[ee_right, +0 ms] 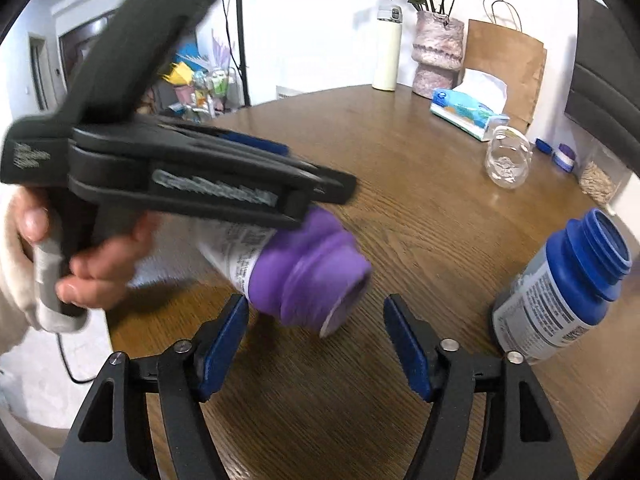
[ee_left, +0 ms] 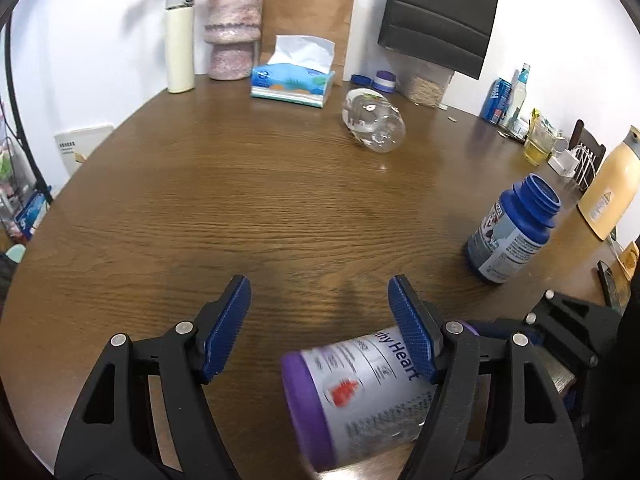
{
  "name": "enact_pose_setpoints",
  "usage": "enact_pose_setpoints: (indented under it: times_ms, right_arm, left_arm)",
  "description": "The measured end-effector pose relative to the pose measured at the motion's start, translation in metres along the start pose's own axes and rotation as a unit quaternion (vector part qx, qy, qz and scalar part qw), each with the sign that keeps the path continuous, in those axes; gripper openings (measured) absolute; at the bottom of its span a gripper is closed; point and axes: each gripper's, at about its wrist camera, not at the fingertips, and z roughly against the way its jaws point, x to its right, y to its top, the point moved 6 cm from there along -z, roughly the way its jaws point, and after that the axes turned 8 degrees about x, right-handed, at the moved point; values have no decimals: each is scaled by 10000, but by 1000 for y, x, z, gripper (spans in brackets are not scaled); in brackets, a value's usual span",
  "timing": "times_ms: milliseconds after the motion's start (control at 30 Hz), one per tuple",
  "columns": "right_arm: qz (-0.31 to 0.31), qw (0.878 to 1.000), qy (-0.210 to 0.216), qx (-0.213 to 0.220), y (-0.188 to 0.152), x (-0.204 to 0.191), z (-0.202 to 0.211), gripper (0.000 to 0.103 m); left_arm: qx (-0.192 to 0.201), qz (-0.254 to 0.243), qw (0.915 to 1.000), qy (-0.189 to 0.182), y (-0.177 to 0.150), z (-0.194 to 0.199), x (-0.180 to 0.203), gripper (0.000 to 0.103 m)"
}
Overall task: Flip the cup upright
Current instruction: 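Move the left gripper to the lying purple-capped bottle and close on it, then lift the purple-capped bottle with the left gripper and turn it upright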
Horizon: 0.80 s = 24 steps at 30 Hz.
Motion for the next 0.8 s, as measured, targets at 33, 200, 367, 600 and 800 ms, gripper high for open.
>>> enact_pose_setpoints:
  times_ms: [33,200,367,600,800]
  right_arm:
    - [34,10000,-64,-12,-1,0,0,77]
    - [-40,9998,-212,10,-3,6,6,77]
    - [-300,9979,-575,32,-5,23,13,77]
    - [-942,9926,-713,298,-4,44,26,77]
    - [-1249,9872,-887,445,-15,53,48,77]
  left_arm:
    - [15,45,10000,73,-1,3,-4,68]
    - [68,159,9994,291,-5,9,-14,68]
    - [122,24,9992,368,-9,16,-15,75]
    - [202,73,9980,-602,1,41,7,98]
    - [-736,-459,9918,-938,-15,21,43,96]
